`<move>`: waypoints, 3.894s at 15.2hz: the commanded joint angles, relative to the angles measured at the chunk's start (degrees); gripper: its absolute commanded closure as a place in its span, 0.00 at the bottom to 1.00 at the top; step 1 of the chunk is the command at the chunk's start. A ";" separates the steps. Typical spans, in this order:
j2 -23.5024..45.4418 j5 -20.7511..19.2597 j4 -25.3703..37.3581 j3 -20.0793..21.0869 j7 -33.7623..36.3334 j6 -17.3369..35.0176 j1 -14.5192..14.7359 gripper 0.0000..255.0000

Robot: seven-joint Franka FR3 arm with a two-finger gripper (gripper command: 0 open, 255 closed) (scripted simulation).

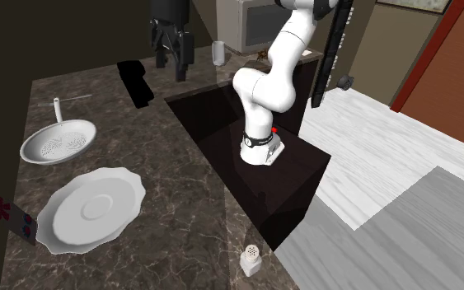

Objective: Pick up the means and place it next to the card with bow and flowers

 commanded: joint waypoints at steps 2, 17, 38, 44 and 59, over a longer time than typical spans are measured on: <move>-0.59 0.46 -1.71 1.00 1.00 1.37 0.31 0.00; 0.81 7.88 -19.25 18.64 16.85 24.39 6.09 0.00; 33.98 -11.93 -14.95 60.42 54.91 56.07 -13.30 0.00; 41.58 -26.53 -13.73 68.55 65.34 58.14 -23.73 0.00; 41.60 -26.58 -13.74 68.34 65.38 58.12 -23.52 1.00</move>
